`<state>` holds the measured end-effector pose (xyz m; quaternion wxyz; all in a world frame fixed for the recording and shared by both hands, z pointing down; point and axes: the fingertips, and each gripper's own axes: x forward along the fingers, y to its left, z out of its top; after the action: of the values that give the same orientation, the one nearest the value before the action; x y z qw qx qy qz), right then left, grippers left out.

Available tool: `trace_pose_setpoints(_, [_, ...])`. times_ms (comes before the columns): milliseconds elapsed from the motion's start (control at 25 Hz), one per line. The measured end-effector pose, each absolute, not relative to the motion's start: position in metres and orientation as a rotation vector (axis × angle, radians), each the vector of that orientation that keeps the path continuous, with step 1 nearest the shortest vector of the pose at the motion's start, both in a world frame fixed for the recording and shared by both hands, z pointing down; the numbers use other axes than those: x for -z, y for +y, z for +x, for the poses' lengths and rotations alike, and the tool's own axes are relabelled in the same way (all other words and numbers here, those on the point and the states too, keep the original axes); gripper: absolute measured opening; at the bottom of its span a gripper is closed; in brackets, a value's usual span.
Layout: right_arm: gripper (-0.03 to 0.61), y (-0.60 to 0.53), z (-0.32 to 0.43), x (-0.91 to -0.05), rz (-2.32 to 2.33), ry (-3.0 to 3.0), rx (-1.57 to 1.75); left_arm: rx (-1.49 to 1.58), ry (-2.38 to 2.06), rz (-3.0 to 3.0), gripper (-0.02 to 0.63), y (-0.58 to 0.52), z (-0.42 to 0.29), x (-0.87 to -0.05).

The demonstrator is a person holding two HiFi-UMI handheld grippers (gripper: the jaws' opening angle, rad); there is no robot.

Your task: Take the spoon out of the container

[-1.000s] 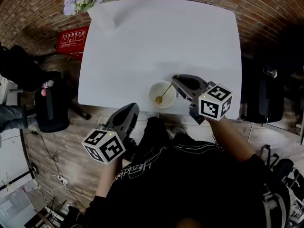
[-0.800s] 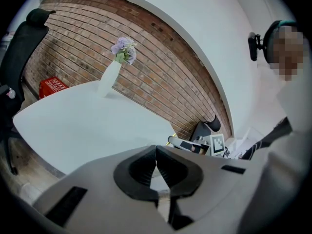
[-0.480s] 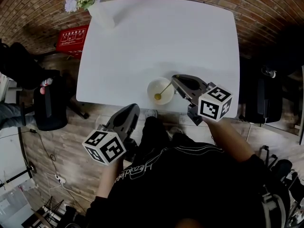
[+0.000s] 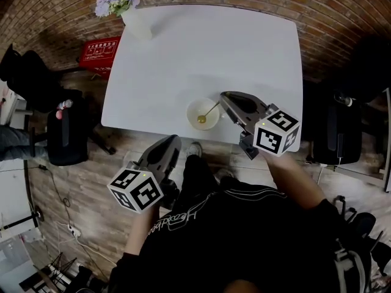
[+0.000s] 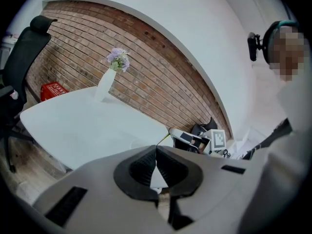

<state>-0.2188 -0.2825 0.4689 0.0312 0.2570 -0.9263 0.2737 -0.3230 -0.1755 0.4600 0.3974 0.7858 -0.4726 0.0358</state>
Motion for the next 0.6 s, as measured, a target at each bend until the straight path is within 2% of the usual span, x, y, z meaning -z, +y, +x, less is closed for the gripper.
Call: trace_pose_setpoints(600, [0.0, -0.226, -0.174, -0.374, 0.702, -3.046, -0.635, 0.011, -1.274, 2.114, 0.005, -0.139, -0.276, -0.405])
